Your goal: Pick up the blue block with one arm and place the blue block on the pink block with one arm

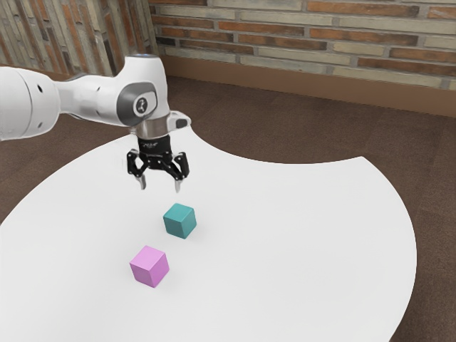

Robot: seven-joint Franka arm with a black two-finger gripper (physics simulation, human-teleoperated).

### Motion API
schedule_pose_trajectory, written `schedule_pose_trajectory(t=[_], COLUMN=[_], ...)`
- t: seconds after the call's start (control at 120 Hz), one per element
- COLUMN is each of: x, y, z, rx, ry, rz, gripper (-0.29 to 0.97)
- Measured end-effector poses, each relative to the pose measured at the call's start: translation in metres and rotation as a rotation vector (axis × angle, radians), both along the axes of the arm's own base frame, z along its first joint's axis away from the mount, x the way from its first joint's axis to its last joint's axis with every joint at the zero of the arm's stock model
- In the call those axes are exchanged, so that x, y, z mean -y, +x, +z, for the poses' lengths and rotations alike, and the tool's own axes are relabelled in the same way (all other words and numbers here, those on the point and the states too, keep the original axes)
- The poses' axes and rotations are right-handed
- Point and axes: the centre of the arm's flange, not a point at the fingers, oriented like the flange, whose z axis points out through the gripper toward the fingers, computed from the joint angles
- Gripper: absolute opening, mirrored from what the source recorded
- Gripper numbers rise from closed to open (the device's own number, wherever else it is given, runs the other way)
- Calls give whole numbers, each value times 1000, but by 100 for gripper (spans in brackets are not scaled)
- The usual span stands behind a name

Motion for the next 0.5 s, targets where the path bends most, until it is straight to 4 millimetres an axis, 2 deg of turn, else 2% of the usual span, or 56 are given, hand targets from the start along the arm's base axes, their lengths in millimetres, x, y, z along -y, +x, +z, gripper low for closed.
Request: schedule_pose_trajectory(t=[0.225,0.333,0.5], x=[0,2,6], y=[15,7,2], z=[-33,-55,-67], rx=[46,50,87], ry=[-19,-29,-40], rz=[-128,-176,-234], gripper=[68,68,68])
